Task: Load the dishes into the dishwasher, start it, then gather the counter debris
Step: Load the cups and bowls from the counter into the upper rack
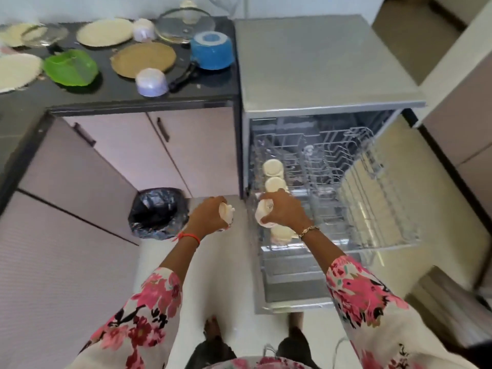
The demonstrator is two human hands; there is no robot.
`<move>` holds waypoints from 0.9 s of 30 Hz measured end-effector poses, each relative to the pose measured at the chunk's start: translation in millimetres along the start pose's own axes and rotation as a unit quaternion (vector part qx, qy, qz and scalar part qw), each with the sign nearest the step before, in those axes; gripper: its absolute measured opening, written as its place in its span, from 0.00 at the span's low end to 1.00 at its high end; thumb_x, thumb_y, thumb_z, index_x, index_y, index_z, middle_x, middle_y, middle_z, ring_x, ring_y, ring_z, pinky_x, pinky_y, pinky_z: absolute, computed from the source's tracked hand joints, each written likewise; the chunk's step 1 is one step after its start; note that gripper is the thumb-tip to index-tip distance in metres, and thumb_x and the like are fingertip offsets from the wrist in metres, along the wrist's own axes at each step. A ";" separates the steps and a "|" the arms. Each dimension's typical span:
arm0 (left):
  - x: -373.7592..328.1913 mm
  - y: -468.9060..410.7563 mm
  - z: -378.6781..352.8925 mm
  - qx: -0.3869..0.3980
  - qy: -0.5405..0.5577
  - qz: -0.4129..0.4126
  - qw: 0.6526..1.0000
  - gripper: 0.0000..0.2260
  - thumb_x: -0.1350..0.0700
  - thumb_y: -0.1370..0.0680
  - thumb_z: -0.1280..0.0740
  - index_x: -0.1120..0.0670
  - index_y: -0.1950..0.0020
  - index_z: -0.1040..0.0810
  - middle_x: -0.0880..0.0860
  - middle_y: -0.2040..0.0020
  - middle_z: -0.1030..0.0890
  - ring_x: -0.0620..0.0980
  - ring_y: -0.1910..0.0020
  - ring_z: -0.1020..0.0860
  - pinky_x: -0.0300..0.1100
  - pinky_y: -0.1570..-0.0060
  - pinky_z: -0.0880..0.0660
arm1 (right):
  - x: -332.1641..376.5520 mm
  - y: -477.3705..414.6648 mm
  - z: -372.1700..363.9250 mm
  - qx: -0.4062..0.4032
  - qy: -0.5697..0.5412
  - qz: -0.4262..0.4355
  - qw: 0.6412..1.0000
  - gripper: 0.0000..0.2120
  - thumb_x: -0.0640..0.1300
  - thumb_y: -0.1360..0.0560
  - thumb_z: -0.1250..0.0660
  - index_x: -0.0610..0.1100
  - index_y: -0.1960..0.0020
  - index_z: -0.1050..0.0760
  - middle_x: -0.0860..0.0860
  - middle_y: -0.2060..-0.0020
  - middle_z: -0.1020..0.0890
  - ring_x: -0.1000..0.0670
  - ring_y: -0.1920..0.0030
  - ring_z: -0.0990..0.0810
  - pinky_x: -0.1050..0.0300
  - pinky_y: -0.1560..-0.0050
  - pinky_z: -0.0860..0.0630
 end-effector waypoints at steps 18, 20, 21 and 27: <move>-136.9 -66.9 -113.2 -0.055 0.022 0.041 0.997 0.27 0.56 0.32 0.27 0.54 0.35 0.30 0.56 0.39 0.27 0.59 0.44 0.25 0.51 0.51 0.27 | -221.9 -47.5 10.1 0.044 -0.108 -0.064 0.991 0.36 0.39 0.37 0.23 0.46 0.31 0.31 0.41 0.35 0.33 0.41 0.37 0.29 0.50 0.38 0.30; -134.7 -73.3 -118.1 -0.060 0.030 0.048 0.997 0.27 0.57 0.32 0.27 0.55 0.34 0.30 0.55 0.39 0.27 0.58 0.44 0.25 0.49 0.51 0.27 | -229.6 -58.9 -2.2 0.049 -0.098 -0.058 0.992 0.35 0.39 0.36 0.23 0.46 0.32 0.31 0.40 0.36 0.33 0.40 0.39 0.28 0.48 0.39 0.28; -133.0 -77.0 -121.4 -0.060 0.033 0.050 0.996 0.27 0.57 0.32 0.27 0.54 0.34 0.30 0.55 0.38 0.27 0.58 0.44 0.25 0.48 0.51 0.27 | -233.0 -64.3 -8.7 0.051 -0.091 -0.055 0.993 0.34 0.39 0.36 0.24 0.46 0.32 0.31 0.40 0.37 0.33 0.39 0.40 0.27 0.47 0.40 0.27; -124.4 -90.0 -134.4 -0.052 0.045 0.057 0.996 0.28 0.57 0.33 0.26 0.55 0.34 0.30 0.54 0.37 0.27 0.57 0.44 0.25 0.46 0.53 0.28 | -245.8 -82.2 -46.8 0.074 -0.039 -0.033 0.996 0.34 0.40 0.35 0.25 0.48 0.32 0.32 0.41 0.38 0.32 0.39 0.40 0.28 0.46 0.44 0.25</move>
Point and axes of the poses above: each hand's wrist, its own y-axis away from the middle knuckle, its own z-axis out of the back of the hand, x = y × z, the point moved 4 cm from there along -y, towards the middle knuckle
